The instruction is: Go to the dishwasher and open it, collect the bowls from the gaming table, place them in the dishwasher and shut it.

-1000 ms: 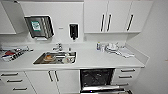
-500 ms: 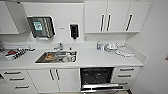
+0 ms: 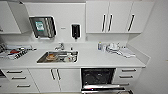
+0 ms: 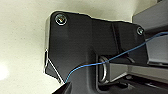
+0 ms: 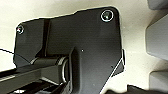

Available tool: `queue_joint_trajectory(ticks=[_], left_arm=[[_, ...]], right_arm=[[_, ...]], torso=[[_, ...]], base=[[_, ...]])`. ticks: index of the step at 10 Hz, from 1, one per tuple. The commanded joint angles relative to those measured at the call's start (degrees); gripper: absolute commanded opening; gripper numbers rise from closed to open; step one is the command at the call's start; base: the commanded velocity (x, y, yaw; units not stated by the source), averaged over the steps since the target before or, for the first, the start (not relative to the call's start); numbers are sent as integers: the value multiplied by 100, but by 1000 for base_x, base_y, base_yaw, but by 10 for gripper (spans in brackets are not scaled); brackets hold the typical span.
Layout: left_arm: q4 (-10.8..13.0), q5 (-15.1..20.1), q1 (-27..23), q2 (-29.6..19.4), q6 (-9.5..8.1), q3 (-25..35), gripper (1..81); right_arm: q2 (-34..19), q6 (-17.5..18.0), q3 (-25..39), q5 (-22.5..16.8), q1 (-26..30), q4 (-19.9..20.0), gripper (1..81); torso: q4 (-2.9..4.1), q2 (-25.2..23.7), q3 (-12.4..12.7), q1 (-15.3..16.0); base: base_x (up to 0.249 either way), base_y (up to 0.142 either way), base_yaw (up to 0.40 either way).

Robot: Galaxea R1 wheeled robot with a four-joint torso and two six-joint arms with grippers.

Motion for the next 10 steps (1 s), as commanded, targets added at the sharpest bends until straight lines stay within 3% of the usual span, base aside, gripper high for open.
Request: queue_joint_trajectory(ticks=[1,3,4,5,6,8,9,10], left_arm=[[144,282,-130,-87,4,-2,811],[144,282,-130,-17,-5,-222,811],[144,291,-130,45,-5,-336,811],[144,299,-130,89,-5,-415,811],[144,308,-130,89,-5,-424,811],[135,299,-130,106,-5,-415,811],[135,291,-130,124,-5,-424,811],[135,291,-130,124,-5,-424,811]], right_arm=[[-12,-7,-39,-337,229,27,811],[40,28,-65,-302,19,211,811],[102,-121,-100,-302,-87,835,811],[172,-780,-197,-284,-131,1556,811],[303,-2016,-362,-302,-148,2722,811],[549,-4274,-680,-346,-201,4576,811],[594,-4560,-803,-302,-166,4832,811],[543,-4551,-848,-328,-97,4887,811]], torso=[[0,0,0,0],[0,2,0,2],[0,2,0,2],[0,2,0,2],[0,2,0,2],[0,2,0,0],[0,2,0,0],[0,2,0,2]], base=[[0,0,347],[0,0,348],[0,0,348],[0,0,348],[0,0,348],[0,0,347],[0,0,347],[0,0,347]])
